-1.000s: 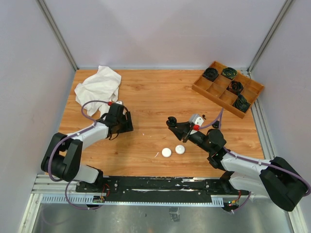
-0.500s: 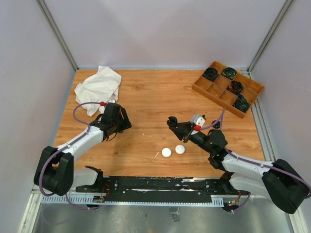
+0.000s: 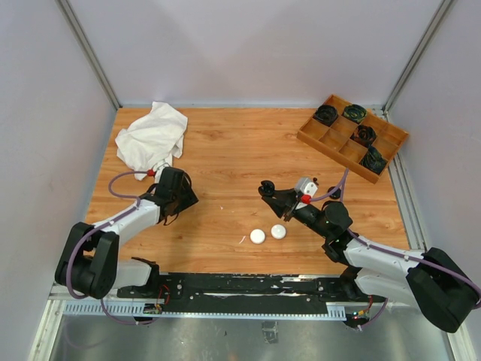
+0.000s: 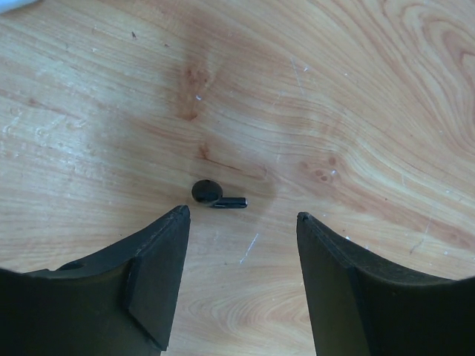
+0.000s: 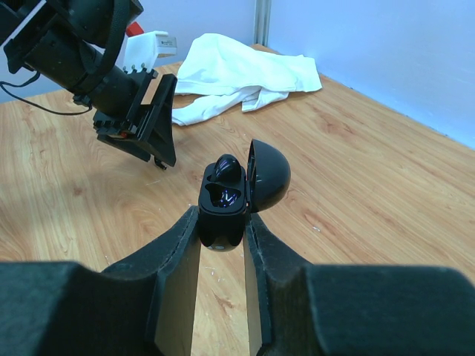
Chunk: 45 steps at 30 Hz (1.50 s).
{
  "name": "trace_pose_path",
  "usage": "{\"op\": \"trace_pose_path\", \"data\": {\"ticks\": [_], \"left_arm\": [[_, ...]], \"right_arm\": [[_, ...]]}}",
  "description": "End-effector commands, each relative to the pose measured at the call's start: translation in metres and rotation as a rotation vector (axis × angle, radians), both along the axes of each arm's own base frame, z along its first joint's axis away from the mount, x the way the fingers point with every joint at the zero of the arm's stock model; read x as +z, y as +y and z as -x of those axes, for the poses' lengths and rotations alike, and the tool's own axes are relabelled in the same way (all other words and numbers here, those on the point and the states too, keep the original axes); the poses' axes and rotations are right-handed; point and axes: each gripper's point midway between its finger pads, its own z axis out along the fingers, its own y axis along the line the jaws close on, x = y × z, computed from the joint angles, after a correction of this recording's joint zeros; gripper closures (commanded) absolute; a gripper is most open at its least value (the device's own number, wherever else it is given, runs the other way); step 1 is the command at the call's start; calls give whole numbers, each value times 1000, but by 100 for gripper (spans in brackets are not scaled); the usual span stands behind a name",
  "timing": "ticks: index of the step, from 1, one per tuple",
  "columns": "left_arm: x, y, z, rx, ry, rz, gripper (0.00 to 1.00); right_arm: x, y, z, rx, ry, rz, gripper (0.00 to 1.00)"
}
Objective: Insert the wireless bluetooth earbuds into the charging case
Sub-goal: Pick up the earbud from the center of the board.
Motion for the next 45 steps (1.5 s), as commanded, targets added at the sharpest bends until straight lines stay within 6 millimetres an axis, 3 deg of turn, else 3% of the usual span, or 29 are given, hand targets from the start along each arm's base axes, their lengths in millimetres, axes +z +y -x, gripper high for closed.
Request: {"op": "trace_pose_path", "data": {"ticks": [1, 8, 20, 30, 45], "left_arm": [[-1, -2, -14, -4, -21, 3, 35], [-2, -6, -25, -56, -12, -26, 36], [0, -32, -40, -210, 12, 13, 40], [2, -12, -35, -208, 76, -120, 48], [-11, -14, -39, -250, 156, -280, 60]], "right_arm": [[4, -3, 0, -9, -30, -5, 99], [3, -5, -1, -19, -30, 0, 99], [3, -5, -1, -18, -31, 0, 99], [4, -4, -1, -13, -30, -3, 99], [4, -4, -1, -17, -27, 0, 99]]}}
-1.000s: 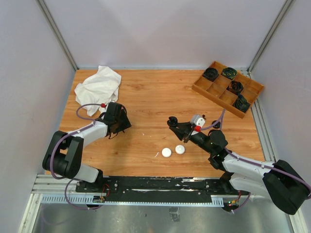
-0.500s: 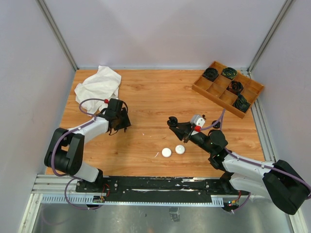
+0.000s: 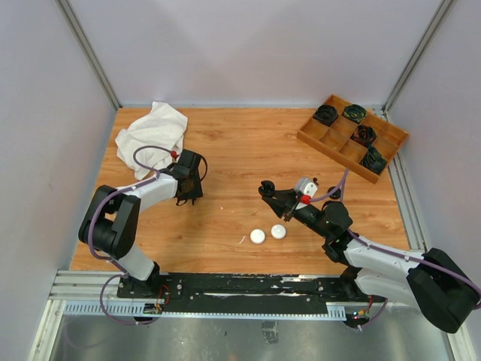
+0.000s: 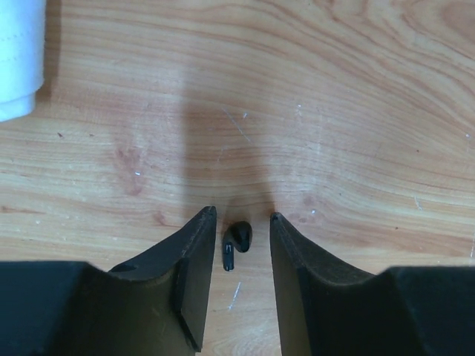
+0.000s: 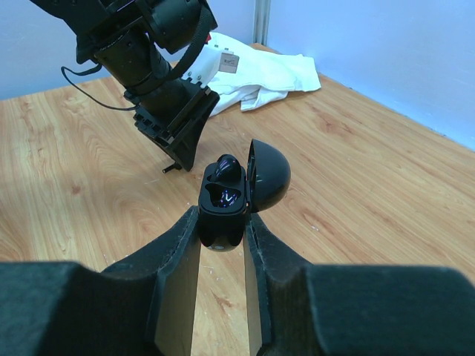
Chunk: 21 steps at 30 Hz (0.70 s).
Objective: Insert the wireless bluetooth earbuds into the charging case
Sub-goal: Pick up the earbud from the center of the board.
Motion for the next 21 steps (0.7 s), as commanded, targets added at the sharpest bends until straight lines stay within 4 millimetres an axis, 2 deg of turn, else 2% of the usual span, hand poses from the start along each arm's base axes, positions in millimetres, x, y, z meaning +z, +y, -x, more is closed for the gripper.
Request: {"op": "trace_pose_path", "data": {"ticks": [1, 9, 21], "left_arm": [[2, 6, -4, -4, 4, -57, 62], [-6, -1, 4, -38, 50, -67, 65], [-11, -3, 14, -64, 96, -93, 65]], "right_arm": [[5, -4, -1, -14, -23, -9, 99], [6, -4, -1, -19, -23, -10, 99], [6, -6, -2, -25, -22, -12, 99]]}}
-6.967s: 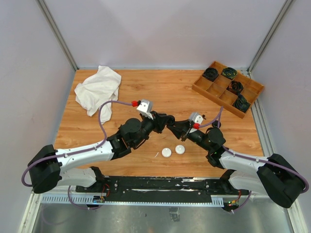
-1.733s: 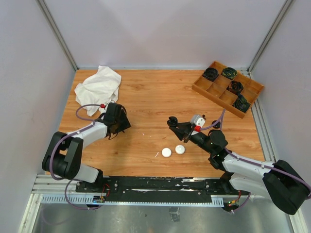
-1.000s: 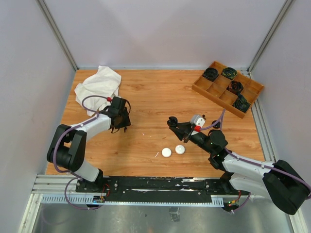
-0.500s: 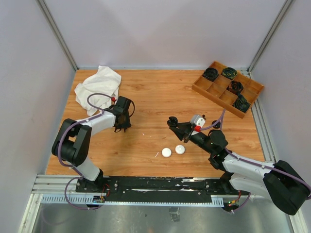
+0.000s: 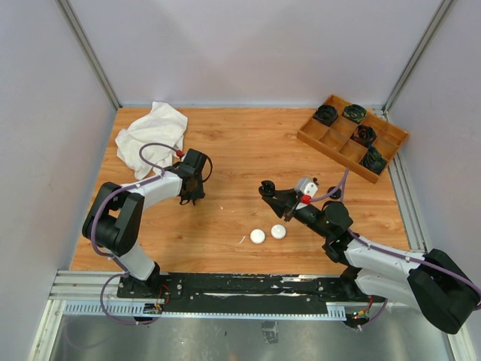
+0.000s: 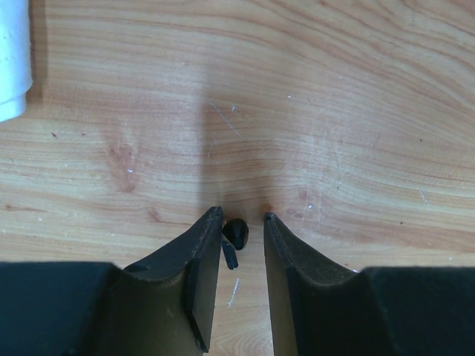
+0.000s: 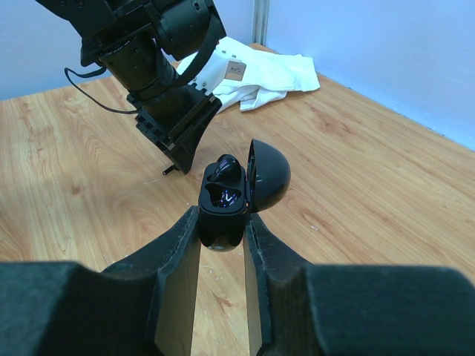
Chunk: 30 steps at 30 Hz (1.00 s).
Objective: Insert the wireless bluetooth earbuds into the charging case
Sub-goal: Pick up the earbud from the center of the board.
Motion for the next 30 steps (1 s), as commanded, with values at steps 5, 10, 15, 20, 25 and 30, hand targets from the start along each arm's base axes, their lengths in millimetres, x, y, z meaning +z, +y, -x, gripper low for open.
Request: {"op": "trace_pose_path", "data": {"ticks": [5, 10, 15, 20, 25, 30], "left_arm": [[-11, -3, 12, -34, 74, -14, 69], [-12, -2, 14, -33, 76, -11, 75], [-12, -4, 18, -39, 77, 1, 78], [-7, -6, 21, -45, 62, 12, 82], [9, -12, 18, -46, 5, 33, 84], [20, -19, 15, -49, -41, 62, 85]], "right_arm": [[5, -5, -2, -23, -21, -11, 99], [5, -5, -2, -22, -21, -11, 99], [6, -4, -1, -18, -23, -12, 99], [6, -3, -1, -14, -20, -11, 99], [5, -2, -1, -5, -17, -10, 99], [5, 0, 0, 1, -13, -9, 99]]}}
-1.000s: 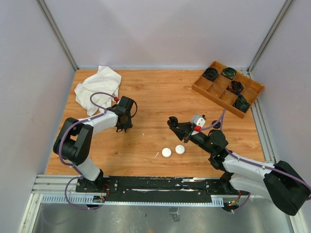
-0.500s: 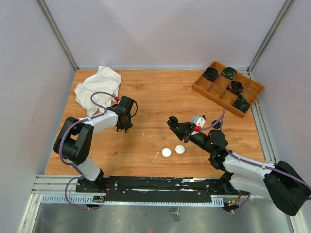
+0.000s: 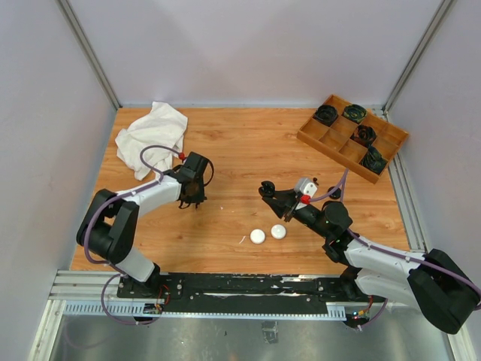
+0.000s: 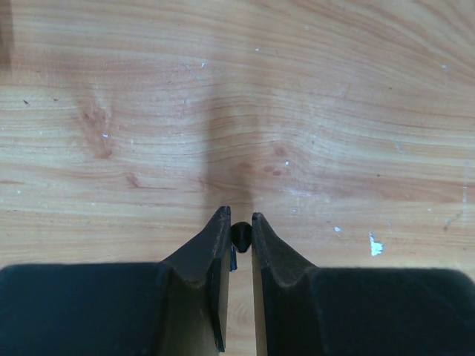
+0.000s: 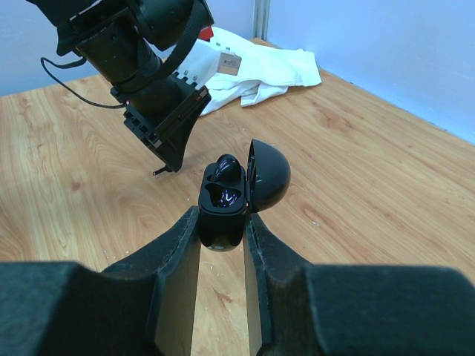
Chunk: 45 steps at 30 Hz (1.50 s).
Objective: Insert the wireless bluetooth earbuds into the charging case
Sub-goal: Pick up the earbud from the center of the board, then place the earbud in the charging case.
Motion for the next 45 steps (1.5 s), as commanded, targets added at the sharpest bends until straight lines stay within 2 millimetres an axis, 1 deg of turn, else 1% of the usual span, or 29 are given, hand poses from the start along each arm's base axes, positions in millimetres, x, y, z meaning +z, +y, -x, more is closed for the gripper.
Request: {"op": "trace_pose_path", "data": {"ticks": [1, 4, 7, 9, 14, 19, 24, 30, 34, 38, 45], "left_arm": [[16, -10, -3, -5, -57, 40, 86], [29, -20, -6, -22, -103, 61, 86], [51, -32, -11, -37, -177, 85, 86], [70, -40, -14, -40, -236, 97, 86], [120, -72, -12, -77, -392, 152, 86], [166, -100, -6, -111, -542, 246, 86], [206, -124, 1, -143, -675, 351, 86], [250, -149, 18, -202, -815, 504, 86], [271, -161, 29, -246, -896, 574, 86], [278, -169, 38, -275, -934, 618, 86], [284, -186, 53, -340, -983, 685, 87]], "right_arm": [[7, 0, -1, 2, -21, -16, 99], [6, 0, -1, 2, -19, -14, 99], [6, 3, -1, 12, -11, -14, 99], [6, 5, -1, 21, -9, -19, 99], [7, 7, -1, 29, -10, -30, 99], [10, 9, -2, 33, -8, -43, 99], [13, 12, -5, 31, -4, -58, 99], [19, 14, -7, 31, -5, -89, 99], [23, 13, -10, 18, -11, -116, 99], [28, 12, -12, 6, -12, -137, 99], [35, 13, -10, 13, -11, -169, 99]]}}
